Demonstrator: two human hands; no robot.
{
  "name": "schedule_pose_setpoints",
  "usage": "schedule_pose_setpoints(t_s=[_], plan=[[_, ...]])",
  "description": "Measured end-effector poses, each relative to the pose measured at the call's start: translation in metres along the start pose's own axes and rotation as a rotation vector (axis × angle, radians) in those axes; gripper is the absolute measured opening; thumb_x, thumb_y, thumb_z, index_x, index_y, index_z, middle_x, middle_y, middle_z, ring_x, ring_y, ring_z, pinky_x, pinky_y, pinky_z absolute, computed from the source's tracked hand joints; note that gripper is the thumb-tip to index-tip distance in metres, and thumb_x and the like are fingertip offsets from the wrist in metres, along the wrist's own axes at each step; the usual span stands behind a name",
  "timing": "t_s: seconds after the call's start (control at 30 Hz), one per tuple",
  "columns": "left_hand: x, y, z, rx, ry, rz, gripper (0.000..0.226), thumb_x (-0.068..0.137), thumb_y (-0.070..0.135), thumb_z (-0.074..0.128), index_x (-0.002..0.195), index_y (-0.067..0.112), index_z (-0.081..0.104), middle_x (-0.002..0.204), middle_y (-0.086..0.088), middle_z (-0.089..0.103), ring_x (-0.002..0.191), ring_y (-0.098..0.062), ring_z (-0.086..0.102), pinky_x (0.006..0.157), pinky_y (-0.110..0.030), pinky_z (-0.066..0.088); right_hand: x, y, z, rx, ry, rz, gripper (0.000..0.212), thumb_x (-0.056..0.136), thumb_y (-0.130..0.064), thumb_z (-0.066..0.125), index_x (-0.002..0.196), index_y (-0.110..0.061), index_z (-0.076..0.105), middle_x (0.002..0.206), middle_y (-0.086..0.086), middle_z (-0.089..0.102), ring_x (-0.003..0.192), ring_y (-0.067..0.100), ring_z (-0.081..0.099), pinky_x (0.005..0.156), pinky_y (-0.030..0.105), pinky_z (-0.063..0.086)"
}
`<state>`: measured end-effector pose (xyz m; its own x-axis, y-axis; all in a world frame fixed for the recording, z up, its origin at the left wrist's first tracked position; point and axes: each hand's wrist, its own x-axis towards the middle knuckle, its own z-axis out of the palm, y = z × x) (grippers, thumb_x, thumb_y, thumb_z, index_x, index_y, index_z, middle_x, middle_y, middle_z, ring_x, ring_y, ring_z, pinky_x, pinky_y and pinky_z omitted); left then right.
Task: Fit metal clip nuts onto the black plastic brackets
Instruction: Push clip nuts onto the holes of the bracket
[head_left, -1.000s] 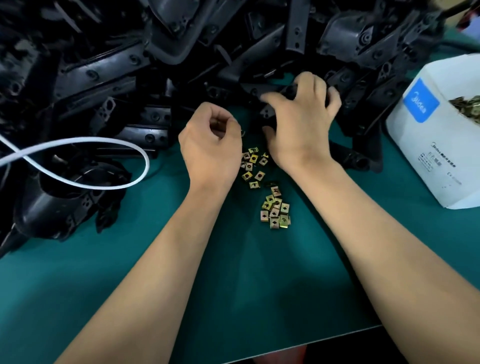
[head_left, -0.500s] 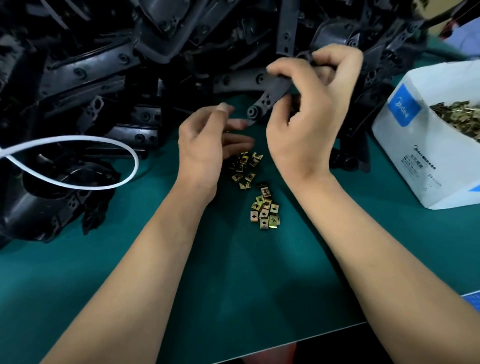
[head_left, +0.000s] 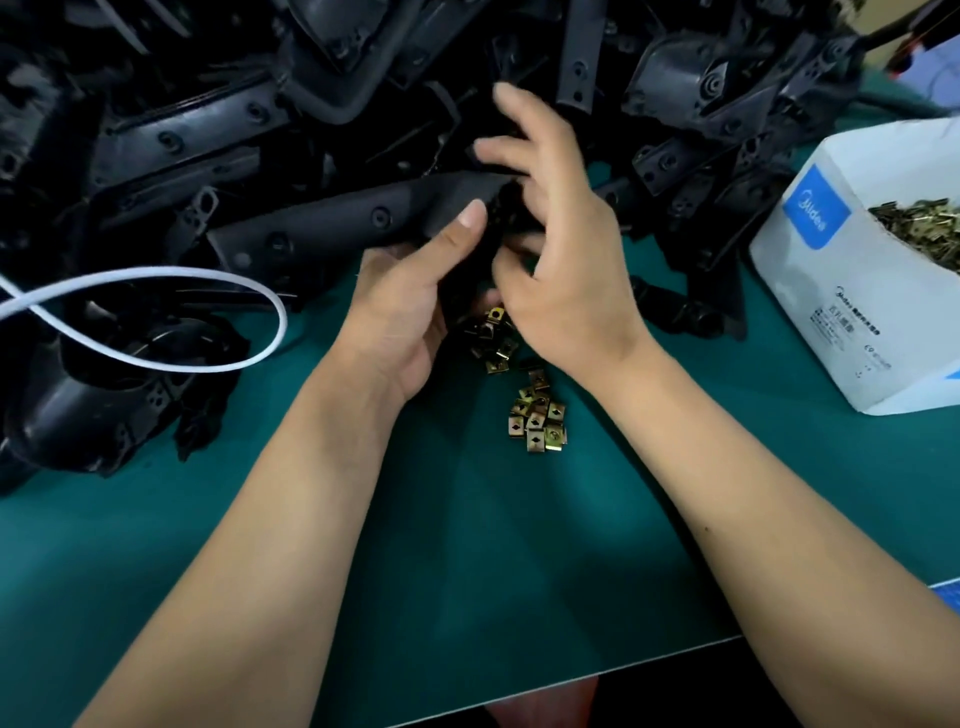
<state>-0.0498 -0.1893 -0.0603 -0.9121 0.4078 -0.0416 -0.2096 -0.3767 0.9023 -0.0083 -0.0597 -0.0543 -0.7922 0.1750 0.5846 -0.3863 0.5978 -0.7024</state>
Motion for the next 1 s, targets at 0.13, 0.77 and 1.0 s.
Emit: schedule_pose_setpoints(t_s=[0.13, 0.77, 1.0], plan=[[0.011, 0.002, -0.012, 0.103, 0.293, 0.070, 0.021, 0.092, 0.014, 0.078, 0.108, 0.002, 0.075, 0.100, -0.014, 0.079, 0.083, -0.025, 0.076, 0.074, -0.036, 0.061, 0.002, 0.012, -0.008, -0.163, -0.088, 0.107, 0.049, 0.084, -0.030, 0.080, 0.125, -0.018, 0.056, 0.108, -0.003, 0.064, 0.088, 0.007, 0.063, 0.076, 0.030, 0.055], [0.012, -0.007, -0.006, -0.102, 0.426, 0.097, 0.019, 0.085, -0.001, 0.080, 0.074, 0.004, 0.066, 0.085, -0.017, 0.071, 0.084, -0.025, 0.071, 0.095, -0.047, 0.059, -0.002, 0.012, 0.006, -0.264, -0.418, 0.161, 0.008, 0.086, -0.032, 0.082, 0.090, -0.027, 0.077, 0.071, -0.016, 0.066, 0.065, -0.003, 0.060, 0.062, 0.015, 0.041], [0.009, -0.010, -0.002, -0.108, 0.471, 0.115, 0.028, 0.085, 0.010, 0.085, 0.101, -0.008, 0.070, 0.094, -0.018, 0.075, 0.093, -0.030, 0.073, 0.098, -0.057, 0.057, -0.003, 0.012, 0.013, -0.170, -0.266, 0.116, 0.011, 0.087, -0.011, 0.077, 0.091, -0.021, 0.077, 0.083, -0.015, 0.072, 0.078, 0.000, 0.067, 0.072, 0.012, 0.049]])
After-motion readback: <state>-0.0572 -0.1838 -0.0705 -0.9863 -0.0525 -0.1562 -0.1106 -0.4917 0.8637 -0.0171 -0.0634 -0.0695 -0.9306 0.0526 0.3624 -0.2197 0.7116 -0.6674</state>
